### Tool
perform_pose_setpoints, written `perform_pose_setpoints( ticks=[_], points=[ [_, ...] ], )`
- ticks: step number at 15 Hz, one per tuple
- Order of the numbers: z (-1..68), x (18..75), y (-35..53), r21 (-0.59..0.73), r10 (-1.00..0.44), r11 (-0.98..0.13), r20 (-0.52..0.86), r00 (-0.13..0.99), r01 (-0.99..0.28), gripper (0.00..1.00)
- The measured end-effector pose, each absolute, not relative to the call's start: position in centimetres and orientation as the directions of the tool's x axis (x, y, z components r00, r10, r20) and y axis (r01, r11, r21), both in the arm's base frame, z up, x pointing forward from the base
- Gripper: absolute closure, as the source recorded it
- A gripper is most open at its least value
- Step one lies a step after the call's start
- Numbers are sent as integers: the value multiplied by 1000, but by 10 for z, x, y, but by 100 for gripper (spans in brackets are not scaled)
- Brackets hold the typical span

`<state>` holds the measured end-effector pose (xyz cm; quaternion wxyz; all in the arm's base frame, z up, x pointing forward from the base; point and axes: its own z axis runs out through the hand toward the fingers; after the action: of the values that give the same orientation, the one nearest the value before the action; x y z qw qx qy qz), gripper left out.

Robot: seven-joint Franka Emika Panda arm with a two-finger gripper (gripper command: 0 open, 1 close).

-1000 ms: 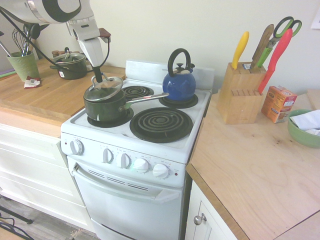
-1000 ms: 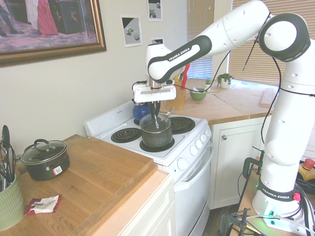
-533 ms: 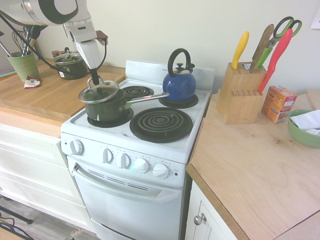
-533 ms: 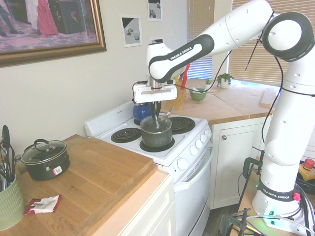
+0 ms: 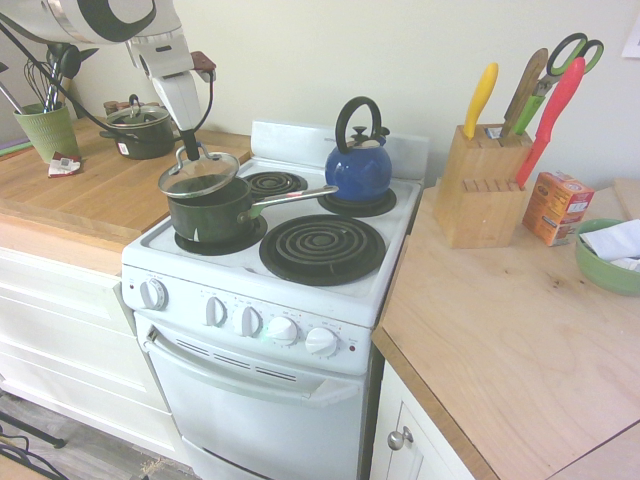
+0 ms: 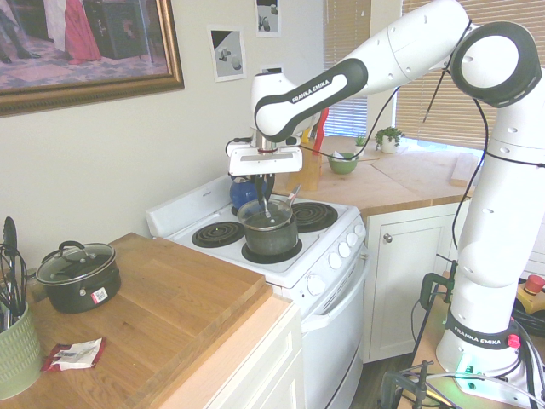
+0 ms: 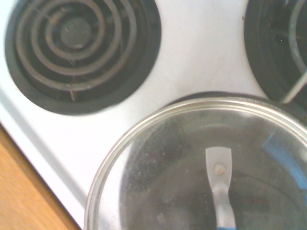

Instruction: Cover the lid of the pot

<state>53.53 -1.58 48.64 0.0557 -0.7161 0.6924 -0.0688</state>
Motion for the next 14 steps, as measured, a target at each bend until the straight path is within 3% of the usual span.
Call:
perform_pose_setpoints(
  ticks=[14],
  points=[
    [470,554,-44,-142,-1000,12,16,-15,-990,100]
  ],
)
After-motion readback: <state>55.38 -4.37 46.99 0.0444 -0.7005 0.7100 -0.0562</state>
